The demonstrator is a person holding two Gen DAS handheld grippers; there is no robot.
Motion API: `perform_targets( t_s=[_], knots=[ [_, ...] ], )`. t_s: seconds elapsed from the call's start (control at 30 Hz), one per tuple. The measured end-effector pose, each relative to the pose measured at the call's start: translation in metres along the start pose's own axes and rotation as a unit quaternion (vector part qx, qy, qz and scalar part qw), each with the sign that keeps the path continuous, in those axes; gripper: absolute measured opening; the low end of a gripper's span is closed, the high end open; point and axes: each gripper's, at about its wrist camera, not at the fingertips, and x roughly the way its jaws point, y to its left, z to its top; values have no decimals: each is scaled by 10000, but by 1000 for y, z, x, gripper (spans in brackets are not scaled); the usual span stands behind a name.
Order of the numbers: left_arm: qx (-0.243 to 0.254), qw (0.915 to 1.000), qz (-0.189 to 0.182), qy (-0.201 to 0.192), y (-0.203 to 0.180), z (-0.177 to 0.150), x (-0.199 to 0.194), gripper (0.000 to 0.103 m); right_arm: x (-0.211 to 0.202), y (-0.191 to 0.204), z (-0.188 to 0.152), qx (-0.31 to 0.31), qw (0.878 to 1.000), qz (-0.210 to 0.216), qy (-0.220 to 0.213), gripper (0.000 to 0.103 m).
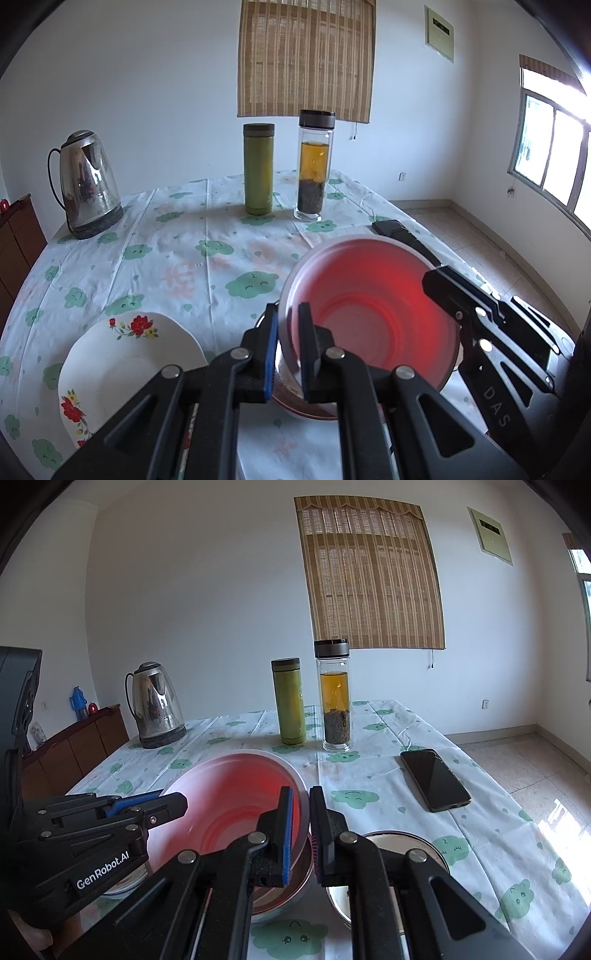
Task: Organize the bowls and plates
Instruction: 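Lower the pink bowl into the steel bowl with both grippers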
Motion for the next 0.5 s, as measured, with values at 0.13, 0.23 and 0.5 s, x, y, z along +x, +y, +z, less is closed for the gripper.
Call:
perform_targets(
  t_s=[0.13,0.23,0.5],
  knots=[
    [4,10000,-17,-2,0,-1,3,7,4,-2,-2,17,10000,-6,43,10],
    [-6,10000,-46,0,0,-2,6,7,8,-4,-2,36,9999,-16,96,10],
    [-30,10000,12,66,2,-3,13,7,17,-3,-7,-3,9996,-27,292,10]
  ],
)
